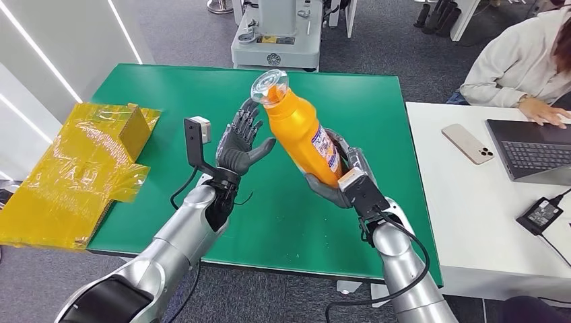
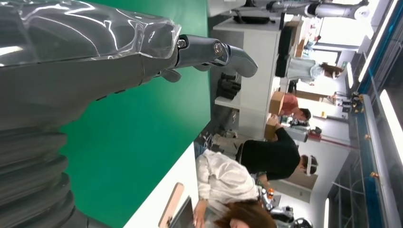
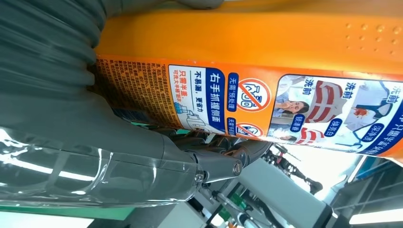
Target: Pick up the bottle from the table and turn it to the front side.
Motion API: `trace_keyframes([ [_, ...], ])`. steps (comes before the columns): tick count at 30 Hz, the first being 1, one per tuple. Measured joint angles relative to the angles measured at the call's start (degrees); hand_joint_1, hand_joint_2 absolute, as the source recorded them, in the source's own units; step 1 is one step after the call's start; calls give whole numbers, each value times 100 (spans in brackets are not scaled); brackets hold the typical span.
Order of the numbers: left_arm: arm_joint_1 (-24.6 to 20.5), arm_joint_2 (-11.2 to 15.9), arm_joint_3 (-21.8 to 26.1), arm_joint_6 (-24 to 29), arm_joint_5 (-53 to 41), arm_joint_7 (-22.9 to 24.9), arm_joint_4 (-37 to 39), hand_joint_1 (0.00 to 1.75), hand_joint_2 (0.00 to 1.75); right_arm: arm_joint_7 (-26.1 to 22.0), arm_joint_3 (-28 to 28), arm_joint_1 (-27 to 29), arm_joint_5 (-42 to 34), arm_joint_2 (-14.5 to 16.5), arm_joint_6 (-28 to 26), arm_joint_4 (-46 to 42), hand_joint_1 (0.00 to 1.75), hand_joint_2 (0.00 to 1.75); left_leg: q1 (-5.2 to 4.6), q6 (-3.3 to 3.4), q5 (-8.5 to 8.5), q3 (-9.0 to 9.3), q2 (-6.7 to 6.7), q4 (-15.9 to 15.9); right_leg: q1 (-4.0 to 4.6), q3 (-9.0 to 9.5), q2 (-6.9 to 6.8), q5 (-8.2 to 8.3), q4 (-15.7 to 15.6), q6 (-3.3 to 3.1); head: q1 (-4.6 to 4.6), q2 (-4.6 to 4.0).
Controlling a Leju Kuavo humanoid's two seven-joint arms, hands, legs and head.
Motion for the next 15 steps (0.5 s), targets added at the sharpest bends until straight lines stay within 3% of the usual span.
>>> trace_keyframes([
  [15,68,240,195,66,66,-24,108,0,175,28,-809,-100,-387,-461,-379,-473,175,175,-1,0,0,-2,-3,1,-1,0,-2,0,-2,1,0,0],
])
